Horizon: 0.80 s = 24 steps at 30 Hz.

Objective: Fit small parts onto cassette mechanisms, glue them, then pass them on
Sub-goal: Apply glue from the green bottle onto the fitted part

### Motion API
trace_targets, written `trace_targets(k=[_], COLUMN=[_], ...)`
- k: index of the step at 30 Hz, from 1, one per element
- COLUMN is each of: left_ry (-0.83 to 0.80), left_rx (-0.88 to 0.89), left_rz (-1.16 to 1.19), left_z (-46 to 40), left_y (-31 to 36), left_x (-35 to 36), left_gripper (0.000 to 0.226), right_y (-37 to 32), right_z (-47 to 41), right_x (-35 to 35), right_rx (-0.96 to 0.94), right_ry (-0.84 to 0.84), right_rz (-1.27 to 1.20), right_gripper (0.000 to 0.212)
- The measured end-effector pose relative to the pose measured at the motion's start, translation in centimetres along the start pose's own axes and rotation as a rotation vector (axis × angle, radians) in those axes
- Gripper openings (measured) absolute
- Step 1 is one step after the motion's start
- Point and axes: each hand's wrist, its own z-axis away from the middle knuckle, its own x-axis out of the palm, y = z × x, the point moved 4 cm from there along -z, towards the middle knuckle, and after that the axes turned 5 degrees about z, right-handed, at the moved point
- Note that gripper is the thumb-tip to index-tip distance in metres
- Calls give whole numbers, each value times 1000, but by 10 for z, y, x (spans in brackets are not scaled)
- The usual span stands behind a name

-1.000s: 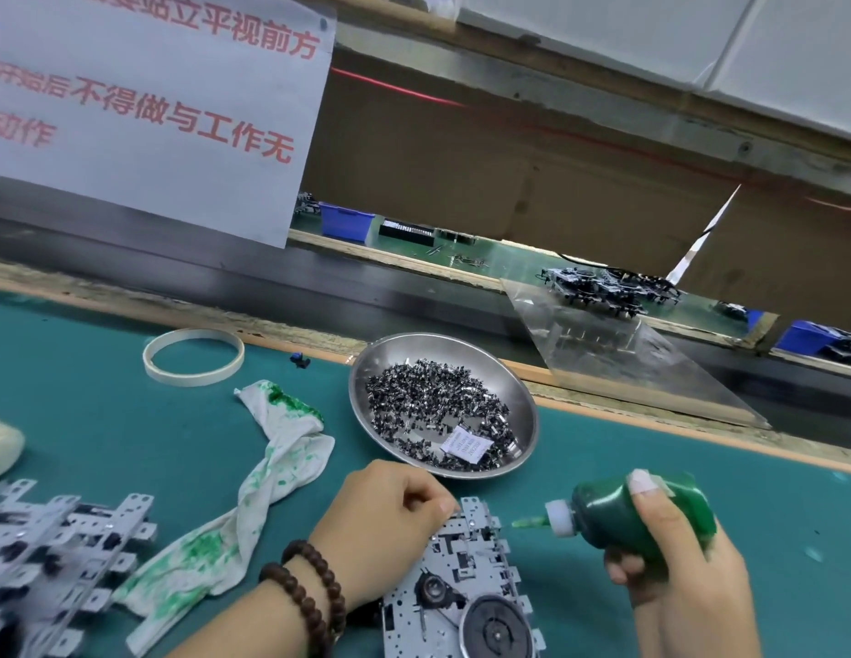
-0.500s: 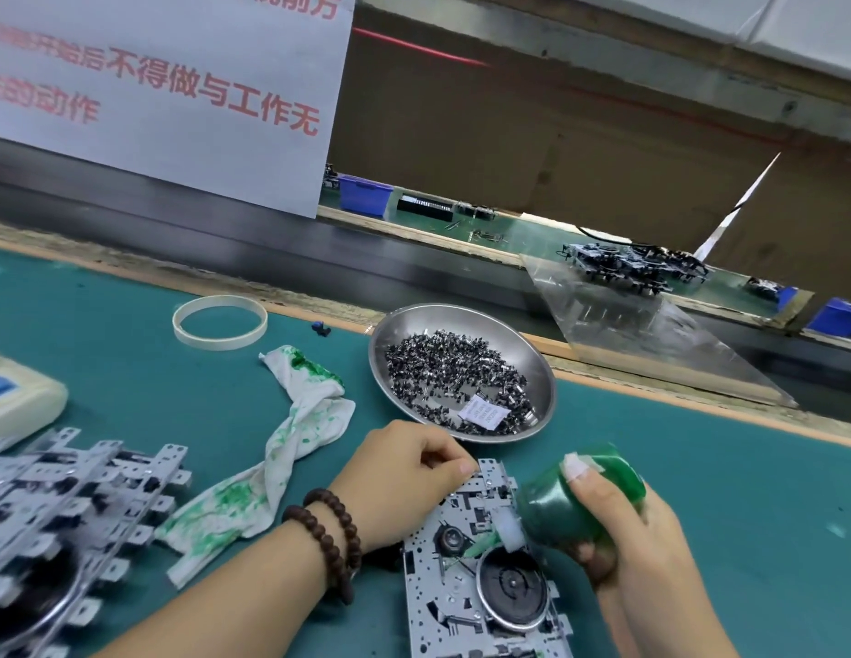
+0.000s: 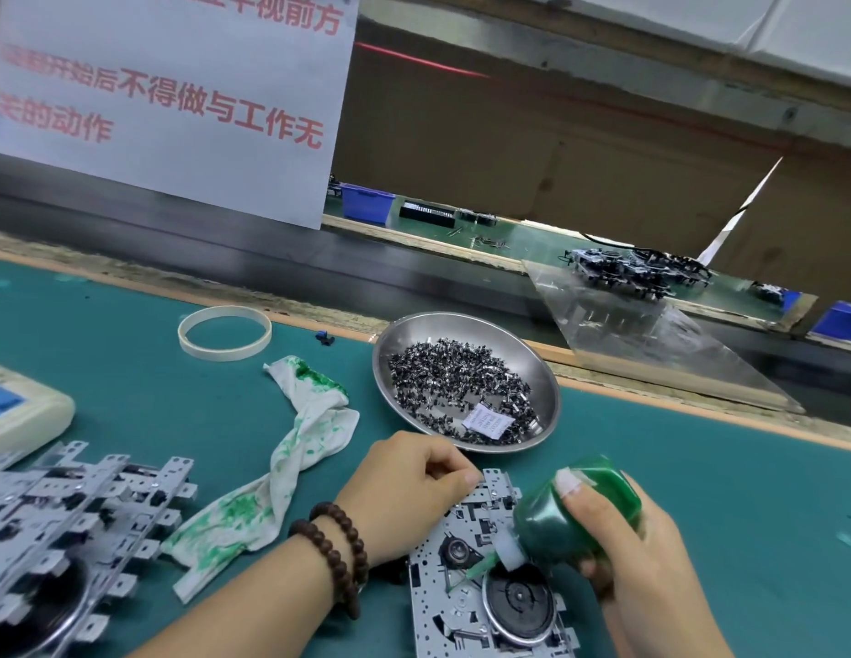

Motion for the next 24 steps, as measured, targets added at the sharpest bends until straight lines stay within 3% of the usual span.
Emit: trace_targets(k=[3,15,24], left_ry=[2,0,-12], left_rx=[0,-3,-19], left_rz=[0,-8,87], left_z=[0,0,-1], left_y=[0,-1,-2], left_x=[0,-1,-1], left_gripper=[17,16,24], right_y=[1,1,-9], right_z=[0,2,0], right_x=[0,-1,-7], right_rx=[3,44,300], right_ry=[-3,11,50], right_rz=[17,-55,-576], right_gripper=[54,9,26])
